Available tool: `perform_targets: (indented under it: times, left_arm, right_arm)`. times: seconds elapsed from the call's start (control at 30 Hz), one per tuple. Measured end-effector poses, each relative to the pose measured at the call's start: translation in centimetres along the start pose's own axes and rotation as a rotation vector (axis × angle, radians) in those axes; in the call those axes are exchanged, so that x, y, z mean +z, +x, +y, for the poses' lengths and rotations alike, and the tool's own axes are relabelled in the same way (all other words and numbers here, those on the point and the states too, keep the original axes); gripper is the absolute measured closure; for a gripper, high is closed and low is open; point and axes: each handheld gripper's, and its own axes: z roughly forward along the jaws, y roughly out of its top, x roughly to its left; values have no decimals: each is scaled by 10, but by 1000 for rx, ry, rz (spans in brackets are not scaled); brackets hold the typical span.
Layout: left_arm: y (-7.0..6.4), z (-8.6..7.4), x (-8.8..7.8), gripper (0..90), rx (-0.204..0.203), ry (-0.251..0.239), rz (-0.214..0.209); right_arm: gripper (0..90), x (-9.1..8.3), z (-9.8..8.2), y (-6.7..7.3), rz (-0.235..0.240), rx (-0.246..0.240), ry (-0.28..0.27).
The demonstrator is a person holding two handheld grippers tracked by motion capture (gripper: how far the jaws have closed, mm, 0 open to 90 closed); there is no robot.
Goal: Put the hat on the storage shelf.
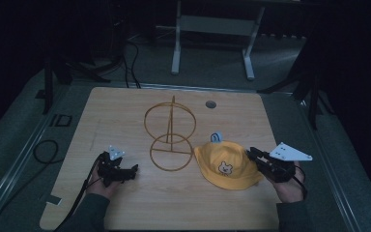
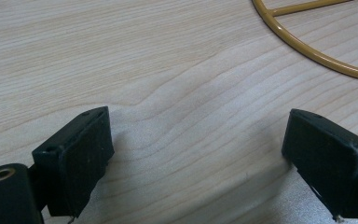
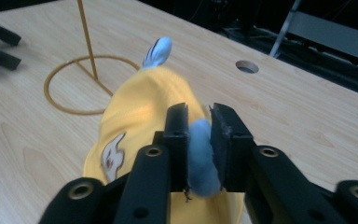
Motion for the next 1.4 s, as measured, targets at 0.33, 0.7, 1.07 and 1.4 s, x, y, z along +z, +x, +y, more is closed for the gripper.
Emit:
perform_targets:
  times: [0.33,0.7,1.07,1.4]
  left_arm:
    - [0,0,0,88,1,0,0]
    - [0,0,0,88,1,0,-1]
    - [0,0,0,88,0,1,-2]
    - [0,0,0,88,1,1,-1]
  right_arm:
    - [683,4,12,-4,40,-76,100]
    - [634,10,29,-16,79,-80,181]
    - [592,27,56,-14,124,-156,297]
    - [563,41,70,-16,180,-194,377]
